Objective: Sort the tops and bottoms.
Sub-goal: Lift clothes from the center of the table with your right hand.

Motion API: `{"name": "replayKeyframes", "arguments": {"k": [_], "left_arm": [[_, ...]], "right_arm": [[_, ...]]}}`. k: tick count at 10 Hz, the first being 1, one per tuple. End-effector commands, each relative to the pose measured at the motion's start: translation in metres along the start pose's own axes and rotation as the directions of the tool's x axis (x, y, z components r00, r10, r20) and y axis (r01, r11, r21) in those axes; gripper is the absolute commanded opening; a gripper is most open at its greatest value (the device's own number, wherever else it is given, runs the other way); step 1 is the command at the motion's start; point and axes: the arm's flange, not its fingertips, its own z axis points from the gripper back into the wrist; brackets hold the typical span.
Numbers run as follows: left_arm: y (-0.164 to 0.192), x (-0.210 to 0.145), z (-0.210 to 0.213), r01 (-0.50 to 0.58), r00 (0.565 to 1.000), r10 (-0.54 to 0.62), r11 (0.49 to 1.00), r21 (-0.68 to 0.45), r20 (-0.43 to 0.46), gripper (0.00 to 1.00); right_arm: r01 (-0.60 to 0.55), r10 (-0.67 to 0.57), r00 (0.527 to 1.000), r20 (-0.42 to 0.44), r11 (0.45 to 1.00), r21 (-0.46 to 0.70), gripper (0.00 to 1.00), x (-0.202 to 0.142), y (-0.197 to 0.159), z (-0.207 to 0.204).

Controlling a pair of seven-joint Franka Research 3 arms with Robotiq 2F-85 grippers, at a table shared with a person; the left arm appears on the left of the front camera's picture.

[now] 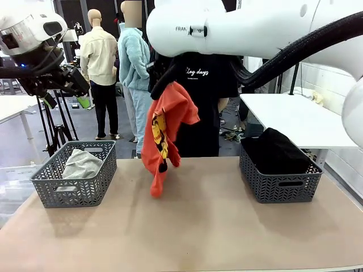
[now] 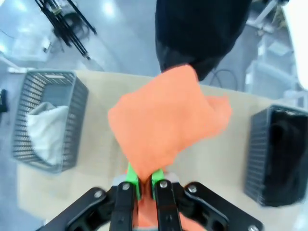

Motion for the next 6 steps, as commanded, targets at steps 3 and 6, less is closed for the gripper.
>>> {"name": "replayKeyframes", "arguments": {"k": [3, 6], "left_arm": [[0.002, 0.0, 0.001, 0.014, 1.0, -0.014, 1.0, -0.012, 0.0, 1.0], [0.002, 0.0, 0.001, 0.014, 1.0, -0.014, 1.0, -0.012, 0.0, 1.0]], "right_arm": [[-0.026, 0.021, 0.995, 0.1, 0.999, 0.046, 0.0, 0.016, 0.019, 0.017], [-0.009, 0.007, 0.999, 0.049, 0.999, 0.031, 0.0, 0.006, 0.01, 0.016]]}}
